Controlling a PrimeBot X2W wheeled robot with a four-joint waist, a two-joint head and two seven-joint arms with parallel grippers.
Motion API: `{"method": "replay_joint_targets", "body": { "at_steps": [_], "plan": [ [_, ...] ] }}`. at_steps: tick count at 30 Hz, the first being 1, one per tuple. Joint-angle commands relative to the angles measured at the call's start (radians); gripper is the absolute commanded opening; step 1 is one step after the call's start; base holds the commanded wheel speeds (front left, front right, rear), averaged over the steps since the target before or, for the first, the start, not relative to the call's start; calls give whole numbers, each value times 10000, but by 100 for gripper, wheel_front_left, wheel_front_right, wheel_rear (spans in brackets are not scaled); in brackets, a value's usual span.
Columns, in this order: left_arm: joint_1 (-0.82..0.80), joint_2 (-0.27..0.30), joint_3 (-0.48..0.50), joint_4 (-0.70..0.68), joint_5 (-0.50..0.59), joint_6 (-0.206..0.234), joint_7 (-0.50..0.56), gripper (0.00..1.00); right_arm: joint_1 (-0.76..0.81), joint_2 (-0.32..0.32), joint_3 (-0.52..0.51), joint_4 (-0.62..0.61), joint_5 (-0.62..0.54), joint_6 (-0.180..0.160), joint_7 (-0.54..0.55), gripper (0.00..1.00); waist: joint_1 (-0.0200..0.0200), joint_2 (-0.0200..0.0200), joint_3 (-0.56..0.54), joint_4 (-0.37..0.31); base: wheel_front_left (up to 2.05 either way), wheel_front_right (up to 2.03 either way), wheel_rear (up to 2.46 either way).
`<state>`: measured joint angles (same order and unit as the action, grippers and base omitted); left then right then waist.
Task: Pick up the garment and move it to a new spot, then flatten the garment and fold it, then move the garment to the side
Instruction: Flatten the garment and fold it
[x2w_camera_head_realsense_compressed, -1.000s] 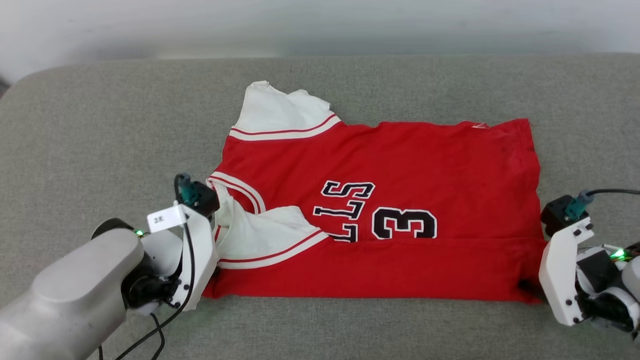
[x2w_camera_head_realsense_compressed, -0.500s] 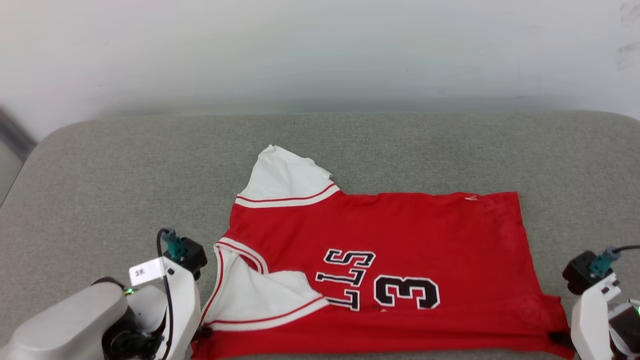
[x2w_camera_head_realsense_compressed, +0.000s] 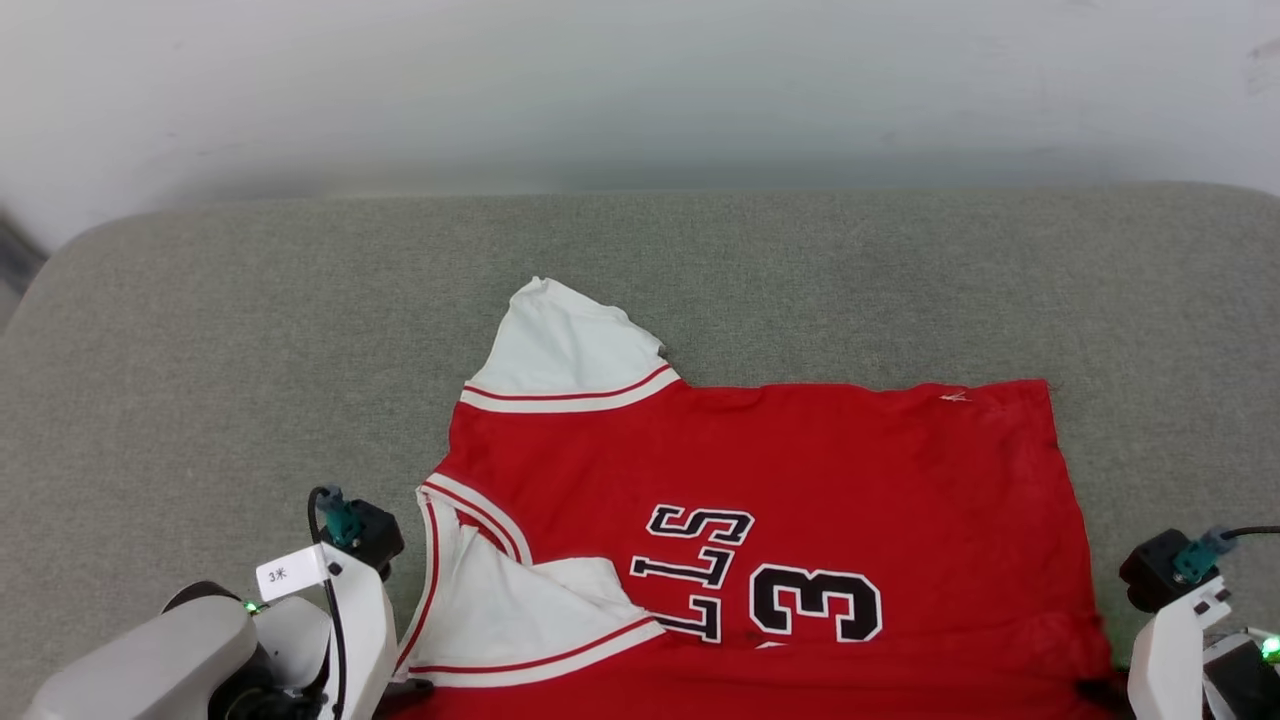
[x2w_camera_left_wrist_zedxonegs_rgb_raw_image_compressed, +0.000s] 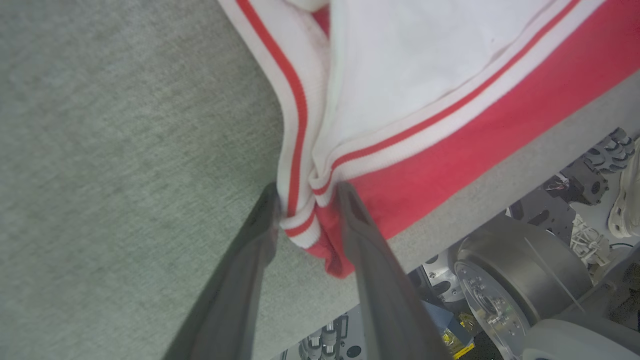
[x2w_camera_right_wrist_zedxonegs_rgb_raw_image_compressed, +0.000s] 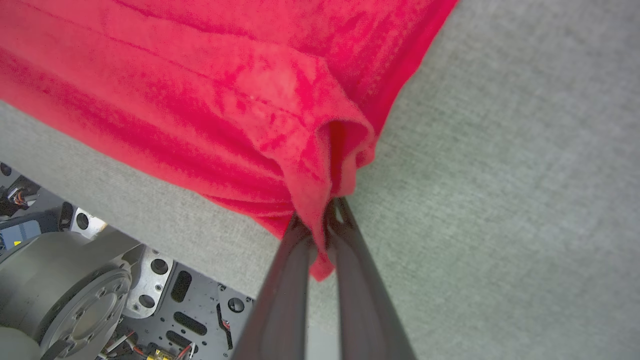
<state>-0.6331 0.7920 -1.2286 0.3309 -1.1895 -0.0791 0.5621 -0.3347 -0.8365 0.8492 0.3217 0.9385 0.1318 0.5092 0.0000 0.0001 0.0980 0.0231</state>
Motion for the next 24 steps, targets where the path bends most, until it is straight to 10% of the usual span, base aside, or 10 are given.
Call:
{"method": "replay_joint_targets", "body": {
  "at_steps": [1,12,24],
  "plan": [
    [-169,112,2,-2,166,-21,-96,100,10,103,-132,63,-183,-19,-401,100,0,-1,-110,52,0,0,0],
    [-2189,732,1110,-1001,1031,136,-922,100,-153,736,-2936,-658,-2009,-15,-4481,100,0,-1,-172,-189,0,0,0],
    [-5390,-251,2146,507,1103,368,74,100,1292,3825,-7202,-3357,-6163,-15,-6305,100,0,-1,1780,-1147,0,0,0]
  ]
}}
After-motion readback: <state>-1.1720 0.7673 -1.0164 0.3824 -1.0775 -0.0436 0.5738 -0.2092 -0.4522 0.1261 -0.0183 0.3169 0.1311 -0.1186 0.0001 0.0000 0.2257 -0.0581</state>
